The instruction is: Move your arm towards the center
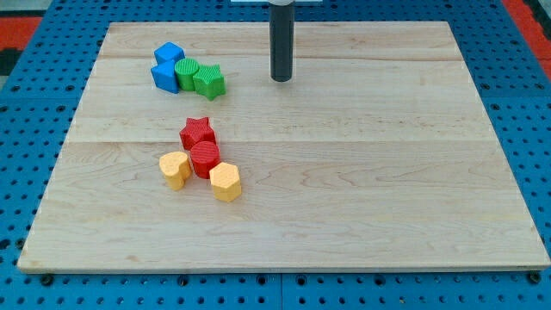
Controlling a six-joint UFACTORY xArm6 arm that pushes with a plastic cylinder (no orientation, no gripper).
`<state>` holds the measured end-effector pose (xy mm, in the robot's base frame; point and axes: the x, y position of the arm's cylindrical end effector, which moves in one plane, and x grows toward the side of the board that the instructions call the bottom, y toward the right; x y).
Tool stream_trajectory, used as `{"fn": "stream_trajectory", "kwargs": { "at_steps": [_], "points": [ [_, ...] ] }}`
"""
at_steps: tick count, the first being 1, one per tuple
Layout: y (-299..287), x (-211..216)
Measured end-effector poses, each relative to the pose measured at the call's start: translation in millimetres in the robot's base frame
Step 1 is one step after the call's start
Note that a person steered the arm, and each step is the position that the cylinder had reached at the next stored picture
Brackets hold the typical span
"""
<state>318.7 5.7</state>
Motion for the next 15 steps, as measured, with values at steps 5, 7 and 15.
{"fn": "stream_trajectory", "kwargs": {
  "at_steps": [5, 7, 15],
  "points": [
    [0, 3],
    [4, 4],
    [17, 16]
  ]
}}
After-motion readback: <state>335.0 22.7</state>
